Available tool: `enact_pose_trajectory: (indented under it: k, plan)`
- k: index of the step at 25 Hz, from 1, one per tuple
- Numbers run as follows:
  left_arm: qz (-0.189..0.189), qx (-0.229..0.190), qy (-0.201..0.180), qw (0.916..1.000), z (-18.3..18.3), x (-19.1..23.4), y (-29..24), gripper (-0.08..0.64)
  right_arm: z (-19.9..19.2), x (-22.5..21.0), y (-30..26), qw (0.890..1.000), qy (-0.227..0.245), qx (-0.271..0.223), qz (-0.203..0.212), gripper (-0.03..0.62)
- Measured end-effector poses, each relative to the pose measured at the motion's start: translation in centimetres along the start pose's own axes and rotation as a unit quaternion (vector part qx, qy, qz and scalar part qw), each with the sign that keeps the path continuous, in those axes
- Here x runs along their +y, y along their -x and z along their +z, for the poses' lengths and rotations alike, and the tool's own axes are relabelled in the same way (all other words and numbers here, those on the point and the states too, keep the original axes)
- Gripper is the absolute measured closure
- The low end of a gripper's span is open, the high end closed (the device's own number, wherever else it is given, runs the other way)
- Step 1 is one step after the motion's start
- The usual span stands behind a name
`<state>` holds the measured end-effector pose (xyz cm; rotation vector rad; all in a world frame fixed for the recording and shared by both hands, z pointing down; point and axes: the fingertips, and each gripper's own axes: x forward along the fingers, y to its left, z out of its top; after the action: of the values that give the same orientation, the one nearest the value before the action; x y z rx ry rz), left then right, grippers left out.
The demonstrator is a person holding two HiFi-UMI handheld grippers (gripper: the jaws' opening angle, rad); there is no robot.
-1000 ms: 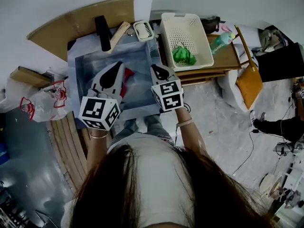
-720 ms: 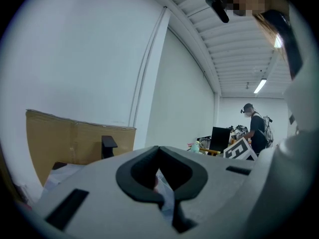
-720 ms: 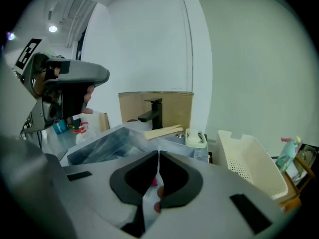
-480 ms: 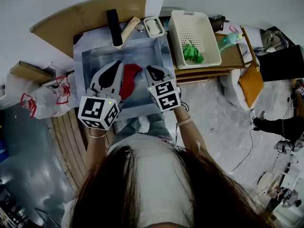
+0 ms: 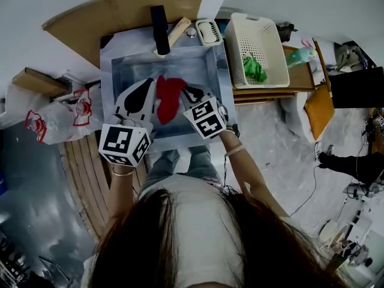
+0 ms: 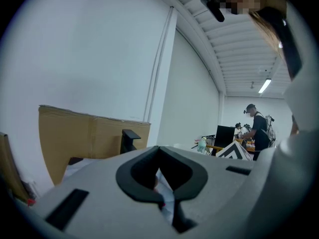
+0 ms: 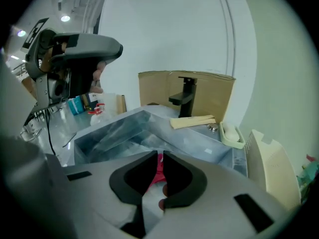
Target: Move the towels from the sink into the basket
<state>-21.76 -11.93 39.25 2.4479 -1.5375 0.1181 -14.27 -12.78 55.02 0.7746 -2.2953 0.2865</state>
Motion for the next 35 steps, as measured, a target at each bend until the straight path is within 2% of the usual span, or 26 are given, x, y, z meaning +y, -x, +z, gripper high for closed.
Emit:
enact_pose_trajectory:
  k: [6,18,29,35]
  plan:
    - [0.011,0.01,0.016,0.9998,-1.7,1.8,0.6,0.555,-0.6,1.1,-3.1,0.998,0.033,0.036,0.028,0.55]
    - [0.023,0.026,0.039,0.9986,-4.9,4.5,0.7,0.555,-3.4,2.3,-9.7,0.989,0.075,0.101,0.079,0.442]
    - [0.03,0.039,0.058,0.9971,-7.0,6.0,0.6,0.555,-7.4,2.9,-13.9,0.976,0.089,0.166,0.107,0.321]
    - [0.03,0.042,0.061,0.9968,-7.5,6.0,0.6,0.555,-9.2,2.9,-15.1,0.972,0.085,0.194,0.106,0.301]
